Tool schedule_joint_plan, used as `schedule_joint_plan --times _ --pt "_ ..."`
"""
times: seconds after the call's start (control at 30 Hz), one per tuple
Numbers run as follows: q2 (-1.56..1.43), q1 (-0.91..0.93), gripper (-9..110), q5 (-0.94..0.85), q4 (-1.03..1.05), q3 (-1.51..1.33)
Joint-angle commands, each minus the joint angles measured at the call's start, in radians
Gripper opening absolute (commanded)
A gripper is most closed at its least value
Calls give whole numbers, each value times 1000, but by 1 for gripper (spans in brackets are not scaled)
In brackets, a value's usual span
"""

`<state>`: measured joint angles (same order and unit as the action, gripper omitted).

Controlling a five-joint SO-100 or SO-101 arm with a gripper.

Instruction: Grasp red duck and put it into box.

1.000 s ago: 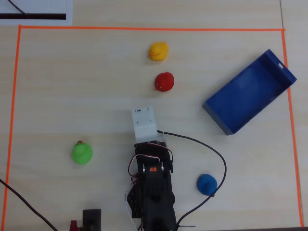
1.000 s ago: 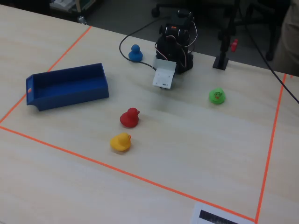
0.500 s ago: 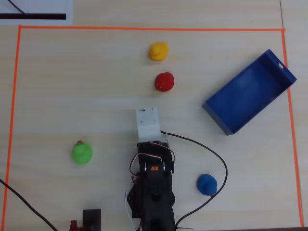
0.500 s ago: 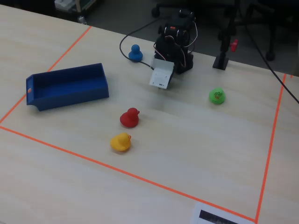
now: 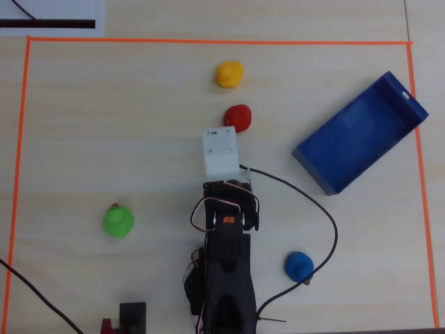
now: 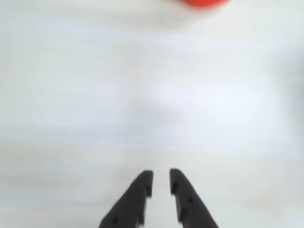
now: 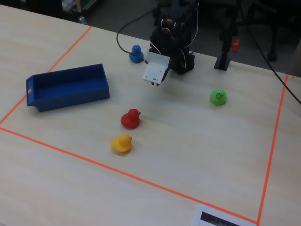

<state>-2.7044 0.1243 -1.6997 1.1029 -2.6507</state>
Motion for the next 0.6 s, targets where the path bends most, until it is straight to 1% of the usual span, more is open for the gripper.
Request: schedule_joint_plan --times 0.0,0.03,0.23,0.4,0.57 --pt "181 26 0 -29 -3 225" --pt "222 35 0 -32 -6 261" --pt "430 77 12 -60 -71 407" --pt "597 95 18 -61 -114 518" --pt "785 120 24 -77 -213 629"
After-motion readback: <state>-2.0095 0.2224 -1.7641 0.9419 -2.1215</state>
